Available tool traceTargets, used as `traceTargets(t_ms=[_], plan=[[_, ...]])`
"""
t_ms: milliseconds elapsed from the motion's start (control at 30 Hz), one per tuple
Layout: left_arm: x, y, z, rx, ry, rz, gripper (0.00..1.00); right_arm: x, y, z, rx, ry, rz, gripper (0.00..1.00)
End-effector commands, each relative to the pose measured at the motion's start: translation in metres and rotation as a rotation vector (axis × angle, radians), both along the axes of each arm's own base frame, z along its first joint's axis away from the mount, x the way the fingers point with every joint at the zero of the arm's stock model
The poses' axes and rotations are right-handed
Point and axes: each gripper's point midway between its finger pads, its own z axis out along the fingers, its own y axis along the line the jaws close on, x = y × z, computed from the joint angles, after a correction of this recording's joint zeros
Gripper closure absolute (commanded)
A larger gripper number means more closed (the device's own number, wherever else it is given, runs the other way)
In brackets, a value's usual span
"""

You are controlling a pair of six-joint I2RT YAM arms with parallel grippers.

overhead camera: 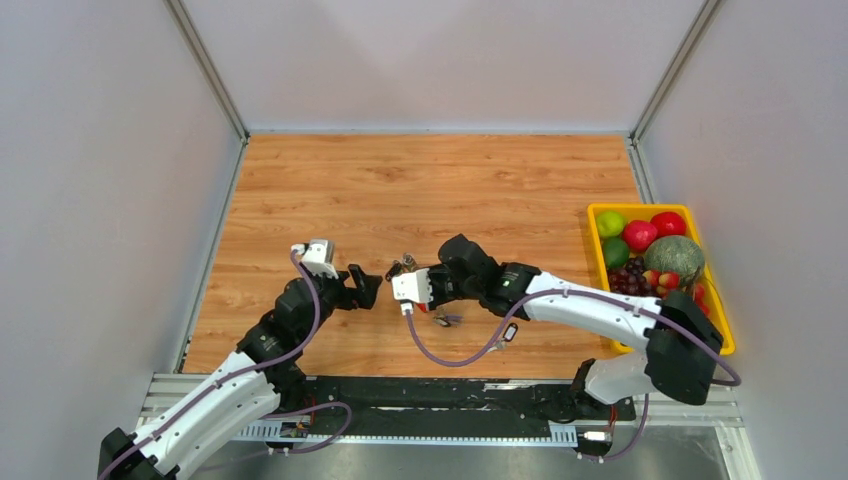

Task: Put the keys on the keyring

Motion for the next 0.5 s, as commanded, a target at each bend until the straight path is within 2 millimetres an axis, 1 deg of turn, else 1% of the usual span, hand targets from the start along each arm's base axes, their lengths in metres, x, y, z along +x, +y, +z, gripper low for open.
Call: traceTargets(t_ms=[0, 33, 67, 167, 200, 267, 300, 333, 367, 400, 433, 467], plan=[[-0.011, -0.034, 0.032, -0.089, -0.118, -0.212, 0.00, -0.011, 0.008, 0.061, 0.180, 0.050, -0.042, 1.00], [-0.014, -0.038, 0.035, -0.098, -0.128, -0.239, 0.00, -0.014, 0.007, 0.068, 0.201, 0.062, -0.044, 1.00], [-0.020, -0.045, 0.043, -0.120, -0.157, -0.292, 0.00, -0.017, 0.006, 0.074, 0.224, 0.075, -0.047, 1.00], [-0.031, -0.055, 0.067, -0.190, -0.222, -0.372, 0.00, -0.024, 0.003, 0.091, 0.271, 0.114, -0.067, 1.00], [-0.037, -0.059, 0.071, -0.205, -0.229, -0.410, 0.00, -0.026, 0.002, 0.094, 0.277, 0.130, -0.076, 1.00], [-0.046, -0.064, 0.090, -0.247, -0.255, -0.457, 0.00, -0.029, 0.001, 0.102, 0.291, 0.165, -0.101, 1.00], [-0.052, -0.067, 0.094, -0.266, -0.253, -0.488, 0.00, -0.029, 0.001, 0.105, 0.295, 0.180, -0.114, 1.00], [-0.055, -0.068, 0.103, -0.278, -0.264, -0.504, 0.00, -0.030, 0.002, 0.108, 0.299, 0.199, -0.127, 1.00], [-0.060, -0.070, 0.106, -0.290, -0.257, -0.528, 0.00, -0.031, 0.003, 0.110, 0.303, 0.218, -0.140, 1.00], [-0.063, -0.071, 0.116, -0.302, -0.270, -0.542, 0.00, -0.032, 0.005, 0.113, 0.306, 0.238, -0.152, 1.00], [-0.068, -0.074, 0.120, -0.310, -0.265, -0.576, 0.00, -0.033, 0.006, 0.116, 0.307, 0.258, -0.165, 1.00], [-0.072, -0.075, 0.129, -0.320, -0.278, -0.595, 0.00, -0.033, 0.007, 0.118, 0.307, 0.275, -0.178, 1.00]])
